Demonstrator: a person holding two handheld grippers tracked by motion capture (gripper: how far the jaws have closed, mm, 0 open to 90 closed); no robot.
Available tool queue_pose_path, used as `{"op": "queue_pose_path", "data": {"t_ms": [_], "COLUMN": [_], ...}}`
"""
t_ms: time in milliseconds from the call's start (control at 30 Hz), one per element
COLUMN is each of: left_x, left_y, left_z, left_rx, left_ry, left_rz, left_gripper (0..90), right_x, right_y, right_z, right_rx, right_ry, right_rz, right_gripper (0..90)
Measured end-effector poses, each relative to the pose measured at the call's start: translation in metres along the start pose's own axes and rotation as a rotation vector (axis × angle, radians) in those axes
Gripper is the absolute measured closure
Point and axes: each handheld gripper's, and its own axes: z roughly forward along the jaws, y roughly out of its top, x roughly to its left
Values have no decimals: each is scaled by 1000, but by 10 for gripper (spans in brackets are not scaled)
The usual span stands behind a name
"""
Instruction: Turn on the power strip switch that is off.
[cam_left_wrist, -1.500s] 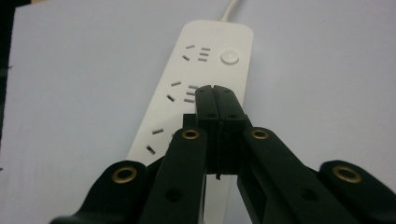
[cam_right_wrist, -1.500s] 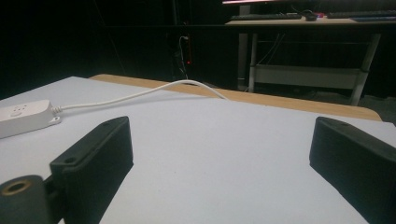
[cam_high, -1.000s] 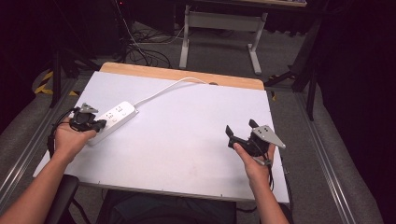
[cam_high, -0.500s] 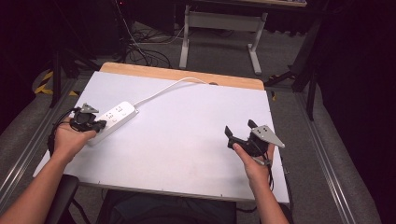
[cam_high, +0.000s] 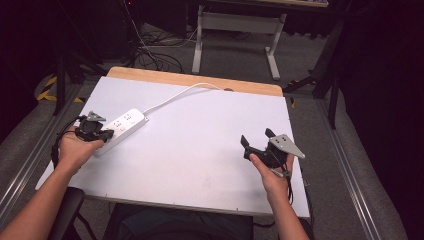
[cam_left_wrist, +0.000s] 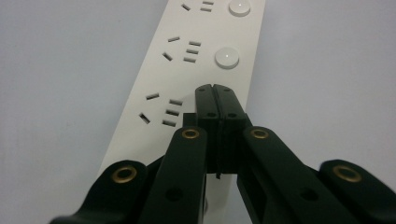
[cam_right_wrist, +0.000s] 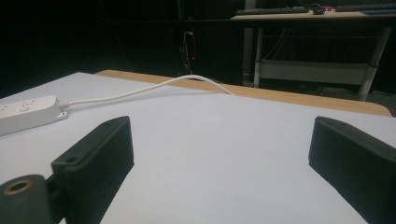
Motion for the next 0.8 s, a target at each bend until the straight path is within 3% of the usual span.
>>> {"op": "queue_pose_path", "data": {"t_ms": [133, 533, 800], "left_x": [-2, 2, 3], "left_y": [0, -1, -2], "left_z": [1, 2, 2], "left_rx": [2, 12, 3], "left_ry": [11, -15, -23], "left_rz": [6, -62, -64], "left_gripper": [900, 900, 900], "right_x": [0, 1, 1], "right_y": [0, 1, 1], "right_z": [0, -2, -1], "right_rx": [-1, -7, -7], "right_ry": [0, 6, 9], "right_rz": [0, 1, -1], "right_gripper": [74, 83, 87]}}
